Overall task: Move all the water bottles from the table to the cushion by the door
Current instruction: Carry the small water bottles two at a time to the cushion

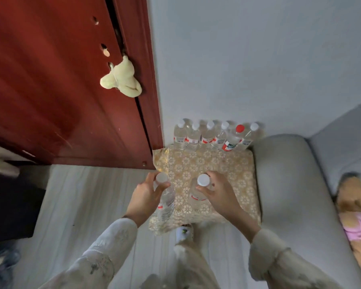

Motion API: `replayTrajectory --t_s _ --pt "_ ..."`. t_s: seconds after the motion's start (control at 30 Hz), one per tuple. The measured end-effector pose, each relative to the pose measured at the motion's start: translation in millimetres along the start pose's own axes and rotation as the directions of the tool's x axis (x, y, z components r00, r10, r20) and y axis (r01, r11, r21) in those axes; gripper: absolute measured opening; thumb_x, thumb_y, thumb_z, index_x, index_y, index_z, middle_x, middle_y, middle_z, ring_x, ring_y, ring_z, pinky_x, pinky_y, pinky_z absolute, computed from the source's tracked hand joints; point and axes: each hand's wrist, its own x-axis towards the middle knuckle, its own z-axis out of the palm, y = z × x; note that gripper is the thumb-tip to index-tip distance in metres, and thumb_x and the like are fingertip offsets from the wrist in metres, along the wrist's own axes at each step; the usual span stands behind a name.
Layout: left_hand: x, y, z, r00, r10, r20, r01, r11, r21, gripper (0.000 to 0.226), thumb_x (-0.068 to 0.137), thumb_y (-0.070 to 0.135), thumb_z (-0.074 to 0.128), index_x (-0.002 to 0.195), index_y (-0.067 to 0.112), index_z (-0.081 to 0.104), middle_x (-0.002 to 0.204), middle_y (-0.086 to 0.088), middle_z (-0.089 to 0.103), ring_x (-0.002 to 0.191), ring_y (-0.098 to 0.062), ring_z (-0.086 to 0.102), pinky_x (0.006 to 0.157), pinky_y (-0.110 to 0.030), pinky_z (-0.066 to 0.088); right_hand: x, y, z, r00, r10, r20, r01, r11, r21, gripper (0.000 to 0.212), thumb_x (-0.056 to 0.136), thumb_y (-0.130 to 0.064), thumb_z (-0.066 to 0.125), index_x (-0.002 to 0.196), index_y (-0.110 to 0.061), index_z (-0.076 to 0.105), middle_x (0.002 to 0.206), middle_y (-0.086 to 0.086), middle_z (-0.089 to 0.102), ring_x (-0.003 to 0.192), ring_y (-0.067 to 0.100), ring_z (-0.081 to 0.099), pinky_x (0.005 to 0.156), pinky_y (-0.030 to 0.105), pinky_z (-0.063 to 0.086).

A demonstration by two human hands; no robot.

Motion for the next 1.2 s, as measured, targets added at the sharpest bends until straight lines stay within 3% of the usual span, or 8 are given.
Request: replayTrajectory --t_s 0.27,0.4,0.5,0.67,0.93,1.13,1.2 --pt "113.2 -5.7 49.4 0.995 -0.069 0.077 0.061 0.993 0.097 0.044 0.078 0.042 0.064 0.11 0.015 0.051 0.1 -0.006 0.068 0.075 -0.013 0.051 0.068 -0.025 0.038 114.7 42.3 13.3 0.988 0.071 0.139 -0.063 0.996 -0.061 0.037 0.08 -0.029 0.065 0.111 -0.016 0.051 0.109 0.001 0.055 0.1 0.016 0.047 0.079 0.026 0.033" --pt "158.9 -13.3 72.4 0.987 -0.097 0.129 0.093 0.995 0.039 0.039 0.073 0.036 0.072 0.104 0.018 0.054 0.101 -0.003 0.068 0.084 -0.012 0.056 0.073 -0.024 0.045 153.8 59.4 26.4 0.978 0.11 0.177 -0.11 0.994 -0.006 0.028 0.08 -0.026 0.063 0.104 -0.022 0.05 0.101 -0.003 0.052 0.094 0.015 0.048 0.077 0.026 0.036" --pt "190.5 -15.3 85.8 0.985 -0.095 0.147 0.092 0.995 0.023 0.036 0.072 0.032 0.074 0.101 0.019 0.057 0.095 -0.001 0.067 0.096 -0.021 0.058 0.085 -0.035 0.05 176.3 67.9 36.3 0.978 0.125 0.169 -0.129 0.991 0.014 0.022 0.08 -0.023 0.062 0.097 -0.024 0.048 0.091 -0.007 0.052 0.086 0.014 0.051 0.068 0.022 0.038" --pt "222.3 -11.7 99.1 0.992 -0.122 0.011 0.122 0.992 0.01 0.041 0.073 0.033 0.073 0.107 0.013 0.06 0.097 -0.006 0.07 0.081 -0.014 0.057 0.073 -0.024 0.044 201.8 76.9 46.4 0.975 0.175 0.134 -0.18 0.983 0.026 0.03 0.081 -0.024 0.061 0.108 -0.019 0.048 0.103 -0.002 0.055 0.098 0.016 0.051 0.084 0.033 0.042" --pt "239.7 3.5 118.7 0.94 -0.307 -0.152 0.29 0.949 -0.126 0.044 0.072 0.032 0.074 0.103 0.004 0.057 0.1 -0.011 0.065 0.084 -0.016 0.052 0.074 -0.026 0.039 225.5 77.3 53.2 0.97 0.231 0.078 -0.239 0.964 0.115 0.033 0.078 -0.022 0.067 0.104 -0.018 0.048 0.098 -0.004 0.05 0.089 0.016 0.051 0.077 0.028 0.04" --pt "237.9 6.8 124.3 0.952 -0.289 -0.1 0.278 0.954 -0.111 0.041 0.072 0.031 0.074 0.095 0.008 0.05 0.078 0.012 0.042 0.067 -0.001 0.043 0.054 -0.012 0.032 225.1 81.5 51.4 0.972 0.207 0.11 -0.217 0.973 0.08 0.035 0.078 -0.024 0.066 0.107 -0.018 0.047 0.107 0.0 0.047 0.095 0.013 0.046 0.08 0.026 0.036" --pt "237.1 5.1 123.6 0.959 -0.277 -0.057 0.27 0.957 -0.11 0.042 0.073 0.031 0.072 0.099 0.007 0.05 0.088 0.005 0.045 0.076 -0.01 0.047 0.066 -0.016 0.035 224.1 82.5 47.8 0.965 0.219 0.143 -0.231 0.97 0.072 0.039 0.078 -0.025 0.066 0.111 -0.016 0.048 0.118 0.003 0.046 0.101 0.011 0.042 0.085 0.027 0.034"
